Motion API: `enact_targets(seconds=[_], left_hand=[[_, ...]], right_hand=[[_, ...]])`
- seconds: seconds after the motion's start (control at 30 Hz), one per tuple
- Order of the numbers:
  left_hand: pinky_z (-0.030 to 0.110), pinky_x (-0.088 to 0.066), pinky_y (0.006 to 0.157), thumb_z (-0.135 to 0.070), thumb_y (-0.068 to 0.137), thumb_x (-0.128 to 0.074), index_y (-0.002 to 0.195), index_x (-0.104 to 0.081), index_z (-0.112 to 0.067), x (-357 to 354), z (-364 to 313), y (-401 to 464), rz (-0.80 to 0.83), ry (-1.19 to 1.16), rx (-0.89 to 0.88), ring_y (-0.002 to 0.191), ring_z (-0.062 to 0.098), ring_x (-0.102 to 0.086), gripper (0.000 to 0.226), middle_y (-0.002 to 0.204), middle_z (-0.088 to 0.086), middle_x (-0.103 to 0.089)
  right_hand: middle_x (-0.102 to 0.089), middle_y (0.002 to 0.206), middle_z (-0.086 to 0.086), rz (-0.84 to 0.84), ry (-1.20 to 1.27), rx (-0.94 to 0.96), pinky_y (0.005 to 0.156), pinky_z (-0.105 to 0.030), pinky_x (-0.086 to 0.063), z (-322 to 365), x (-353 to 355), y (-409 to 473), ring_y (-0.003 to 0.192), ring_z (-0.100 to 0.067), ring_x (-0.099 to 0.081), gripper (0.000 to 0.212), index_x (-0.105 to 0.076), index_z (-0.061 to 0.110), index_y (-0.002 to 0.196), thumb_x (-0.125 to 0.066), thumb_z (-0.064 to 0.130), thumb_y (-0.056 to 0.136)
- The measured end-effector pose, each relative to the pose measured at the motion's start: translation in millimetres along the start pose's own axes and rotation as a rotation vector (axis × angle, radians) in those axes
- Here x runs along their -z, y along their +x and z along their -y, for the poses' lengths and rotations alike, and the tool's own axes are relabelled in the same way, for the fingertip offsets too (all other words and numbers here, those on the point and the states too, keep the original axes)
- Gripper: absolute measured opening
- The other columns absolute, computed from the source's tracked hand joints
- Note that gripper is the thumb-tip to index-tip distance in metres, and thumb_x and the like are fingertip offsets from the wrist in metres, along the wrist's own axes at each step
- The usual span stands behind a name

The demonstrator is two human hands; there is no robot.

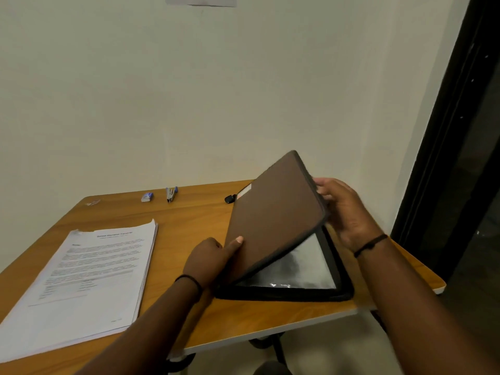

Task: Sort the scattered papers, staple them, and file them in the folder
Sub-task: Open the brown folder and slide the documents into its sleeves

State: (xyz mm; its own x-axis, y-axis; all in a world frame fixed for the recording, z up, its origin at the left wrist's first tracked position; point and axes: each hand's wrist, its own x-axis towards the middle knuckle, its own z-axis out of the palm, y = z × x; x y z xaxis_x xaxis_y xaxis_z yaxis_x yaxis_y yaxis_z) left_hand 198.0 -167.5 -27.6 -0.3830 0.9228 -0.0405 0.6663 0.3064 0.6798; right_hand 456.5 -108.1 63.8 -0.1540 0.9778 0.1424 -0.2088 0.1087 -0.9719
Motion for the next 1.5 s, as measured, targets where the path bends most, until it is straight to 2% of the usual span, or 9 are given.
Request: enact_targets(seconds=[0.1, 0.3, 0.47, 0.67, 0.83, 1.0, 1.1, 1.3, 1.5], left_hand=[[0.028, -0.05, 0.06, -0.08, 0.079, -0.055, 0.091, -0.061, -0.015, -8, -4, -2, 0.002, 0.143, 0.029, 0.075, 0.015, -0.066, 0.066, 0.086, 0.003, -0.067], [0.025, -0.048, 0.056, -0.064, 0.074, -0.074, 0.088, -0.055, -0.018, -6, -22, 7, 0.073, 0.12, 0.201, 0.075, 0.012, -0.062, 0.051, 0.087, -0.001, -0.063], [0.033, -0.054, 0.078, -0.045, 0.082, -0.077, 0.083, -0.051, -0.012, 5, -34, 19, 0.096, -0.055, 0.339, 0.077, 0.019, -0.057, 0.042, 0.086, 0.005, -0.057], [0.035, -0.05, 0.072, -0.048, 0.097, -0.055, 0.089, -0.059, -0.004, 4, -31, 9, -0.012, -0.413, 0.37, 0.077, 0.026, -0.06, 0.045, 0.084, 0.01, -0.061], [0.028, -0.038, 0.056, -0.047, 0.099, -0.051, 0.077, -0.058, -0.01, 22, -26, 6, -0.374, -0.377, -0.055, 0.066, 0.02, -0.056, 0.043, 0.074, 0.004, -0.06], [0.048, -0.054, 0.09, -0.035, 0.102, -0.049, 0.12, -0.066, -0.019, 52, -30, 20, -0.476, -0.394, -0.141, 0.111, 0.027, -0.06, 0.029, 0.114, 0.008, -0.067], [0.041, -0.046, 0.091, -0.043, 0.107, -0.028, 0.101, -0.06, -0.026, 59, -47, -15, -0.304, -0.8, -0.039, 0.113, 0.023, -0.05, 0.038, 0.1, -0.007, -0.058], [0.061, -0.055, 0.086, -0.067, 0.094, -0.041, 0.144, -0.04, -0.03, 78, -29, -12, 0.238, -1.323, 0.308, 0.13, 0.048, -0.046, 0.063, 0.153, 0.009, -0.036], [0.048, -0.062, 0.068, -0.023, 0.088, -0.063, 0.138, -0.039, -0.013, 105, -28, -10, 0.359, -1.481, 0.337, 0.104, 0.055, -0.064, 0.057, 0.131, 0.035, -0.051]], right_hand=[[-0.062, 0.078, -0.01, -0.08, -0.27, -0.223, 0.063, -0.032, -0.043, -22, 46, 4, 0.066, -0.023, -0.055, 0.005, -0.06, 0.013, 0.084, -0.058, 0.018, 0.084], [-0.056, 0.058, -0.01, -0.238, -0.778, -0.288, 0.057, -0.035, -0.042, -71, 55, 21, 0.057, -0.027, -0.052, 0.034, -0.049, 0.011, 0.06, -0.065, 0.028, 0.085], [-0.059, 0.064, -0.003, -0.214, -1.051, -0.295, 0.056, -0.028, -0.04, -71, 24, 26, 0.058, -0.023, -0.055, 0.046, -0.056, 0.013, 0.064, -0.055, 0.048, 0.092], [-0.072, 0.086, -0.006, -0.198, -0.731, -0.384, 0.083, -0.044, -0.058, -78, 20, 29, 0.079, -0.027, -0.069, 0.046, -0.071, 0.012, 0.089, -0.064, 0.057, 0.086], [-0.073, 0.084, -0.001, -0.213, -0.502, -0.014, 0.076, -0.043, -0.061, -58, 2, 28, 0.077, -0.022, -0.071, 0.036, -0.071, 0.018, 0.088, -0.065, 0.054, 0.089], [-0.065, 0.1, 0.013, -0.18, -0.466, 0.188, 0.088, -0.035, -0.056, -24, -15, 27, 0.098, -0.015, -0.064, 0.021, -0.063, 0.028, 0.112, -0.06, 0.04, 0.096], [-0.064, 0.107, 0.01, -0.064, -0.332, 0.079, 0.077, -0.029, -0.054, -14, -11, 20, 0.096, -0.016, -0.062, 0.024, -0.059, 0.026, 0.123, -0.055, 0.031, 0.1], [-0.065, 0.115, -0.023, -0.016, 0.142, -0.308, 0.082, -0.043, -0.058, -7, 7, 7, 0.096, -0.037, -0.072, 0.042, -0.051, 0.014, 0.139, -0.046, 0.036, 0.104], [-0.059, 0.123, -0.038, 0.2, 0.446, -0.401, 0.091, -0.055, -0.054, 13, 8, 2, 0.109, -0.051, -0.063, 0.055, -0.048, 0.015, 0.129, -0.052, 0.057, 0.094]])
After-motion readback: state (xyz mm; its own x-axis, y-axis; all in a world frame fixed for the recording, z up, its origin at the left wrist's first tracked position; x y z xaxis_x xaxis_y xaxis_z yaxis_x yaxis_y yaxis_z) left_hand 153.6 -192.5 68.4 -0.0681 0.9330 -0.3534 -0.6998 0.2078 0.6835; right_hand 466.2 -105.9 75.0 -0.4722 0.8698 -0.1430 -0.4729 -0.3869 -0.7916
